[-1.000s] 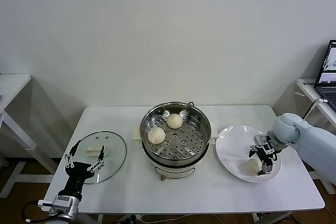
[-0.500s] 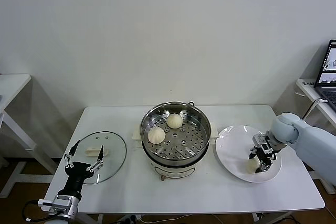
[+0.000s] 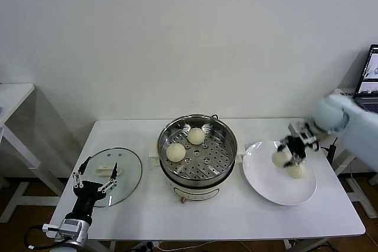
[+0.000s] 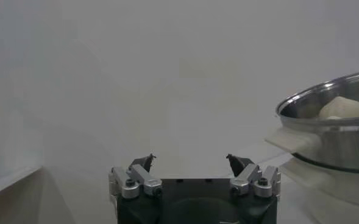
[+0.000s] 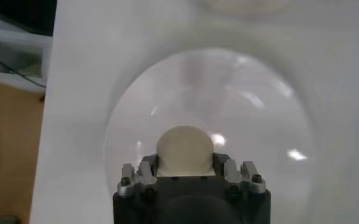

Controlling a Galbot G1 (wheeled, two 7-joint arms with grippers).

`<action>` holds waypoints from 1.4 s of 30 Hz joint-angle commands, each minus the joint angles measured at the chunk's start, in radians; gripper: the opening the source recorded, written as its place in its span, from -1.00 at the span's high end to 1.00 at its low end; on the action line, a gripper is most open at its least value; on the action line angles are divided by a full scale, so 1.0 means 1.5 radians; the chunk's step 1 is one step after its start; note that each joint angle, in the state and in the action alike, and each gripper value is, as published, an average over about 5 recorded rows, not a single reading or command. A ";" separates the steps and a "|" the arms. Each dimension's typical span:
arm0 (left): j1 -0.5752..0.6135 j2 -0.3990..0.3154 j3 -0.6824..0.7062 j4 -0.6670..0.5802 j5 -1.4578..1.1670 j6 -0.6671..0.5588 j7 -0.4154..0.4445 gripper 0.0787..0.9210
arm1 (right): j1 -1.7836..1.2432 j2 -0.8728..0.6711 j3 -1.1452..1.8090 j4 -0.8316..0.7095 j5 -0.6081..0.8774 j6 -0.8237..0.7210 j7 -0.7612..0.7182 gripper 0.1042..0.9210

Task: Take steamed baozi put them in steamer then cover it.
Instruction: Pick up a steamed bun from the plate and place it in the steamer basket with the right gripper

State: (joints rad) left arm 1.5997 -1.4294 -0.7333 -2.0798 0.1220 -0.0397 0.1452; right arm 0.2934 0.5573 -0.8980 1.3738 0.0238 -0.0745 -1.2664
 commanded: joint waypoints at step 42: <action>-0.016 0.011 -0.016 0.029 -0.003 0.002 0.005 -0.77 | 0.259 0.339 -0.340 0.220 -0.122 0.381 0.191 -0.30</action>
State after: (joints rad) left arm 1.5768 -1.4145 -0.7556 -2.0418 0.1172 -0.0383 0.1533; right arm 0.6889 1.0199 -1.3648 1.6635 -0.1863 0.4883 -1.0015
